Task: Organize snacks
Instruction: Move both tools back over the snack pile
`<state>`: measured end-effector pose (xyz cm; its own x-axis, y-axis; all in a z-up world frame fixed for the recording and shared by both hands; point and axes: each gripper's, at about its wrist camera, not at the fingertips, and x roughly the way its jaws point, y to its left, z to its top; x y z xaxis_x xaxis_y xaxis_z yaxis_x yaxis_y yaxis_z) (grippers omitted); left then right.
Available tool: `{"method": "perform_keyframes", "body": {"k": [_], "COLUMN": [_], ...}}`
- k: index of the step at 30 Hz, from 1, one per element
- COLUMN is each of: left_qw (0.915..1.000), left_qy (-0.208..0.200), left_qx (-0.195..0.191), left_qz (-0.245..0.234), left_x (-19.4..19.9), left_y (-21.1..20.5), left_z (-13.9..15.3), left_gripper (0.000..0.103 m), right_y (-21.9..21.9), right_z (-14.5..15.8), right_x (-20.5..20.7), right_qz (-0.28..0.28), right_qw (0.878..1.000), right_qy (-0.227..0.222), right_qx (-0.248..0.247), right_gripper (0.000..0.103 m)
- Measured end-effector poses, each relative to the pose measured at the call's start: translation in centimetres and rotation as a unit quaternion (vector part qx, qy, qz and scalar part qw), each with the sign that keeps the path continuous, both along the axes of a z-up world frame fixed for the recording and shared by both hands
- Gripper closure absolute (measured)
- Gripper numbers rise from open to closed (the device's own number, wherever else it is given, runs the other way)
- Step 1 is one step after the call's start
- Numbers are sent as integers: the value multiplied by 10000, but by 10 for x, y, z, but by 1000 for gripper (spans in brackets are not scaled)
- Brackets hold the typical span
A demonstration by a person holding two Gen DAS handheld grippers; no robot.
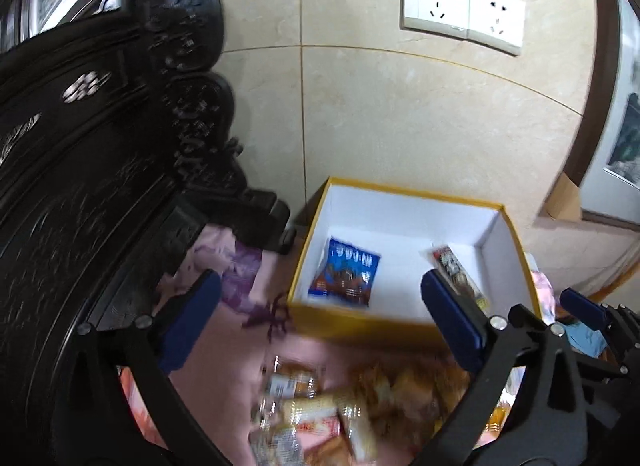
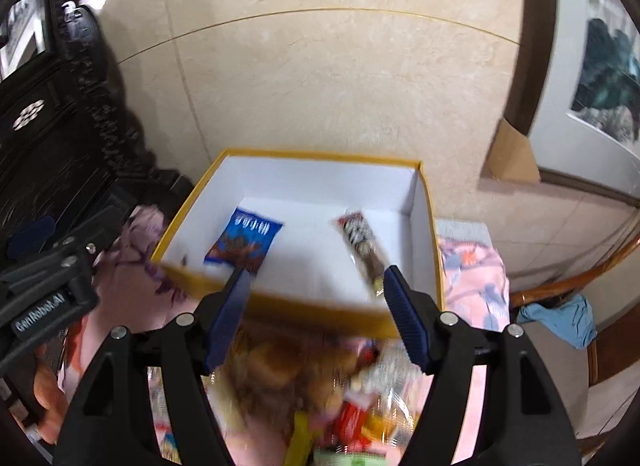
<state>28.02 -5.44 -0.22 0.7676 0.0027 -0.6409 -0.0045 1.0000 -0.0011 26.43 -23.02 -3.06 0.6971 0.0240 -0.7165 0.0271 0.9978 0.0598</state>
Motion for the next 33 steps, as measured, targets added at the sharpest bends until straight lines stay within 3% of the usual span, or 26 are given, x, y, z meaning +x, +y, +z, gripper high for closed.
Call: {"method": "perform_keyframes", "body": {"k": [7,14,23,33], "left_qw": [9991,9976,9956,9917], "left_qy": [325,673,913,1220], "left_qx": [-210,-84,59,204], "left_qz": [196,155,-179,-361], "left_x": [-70,-108,-140,-138], "left_y": [42,53,42,25], "left_z": [-33,-72,-110,-149], "left_gripper": [2,2,2,2], "right_y": [-12,-13,4,15], "right_z": [-36,-84,-120,-141], "right_x": [-80,-121,-141,-127], "right_qz": [-222,-410,-278,-166], "right_qw": [9986,9941,9921,9910], "right_qy": [361,835,1077,1245], "right_qx": [318,565,572,460], "right_gripper": [31,31,31,31]}}
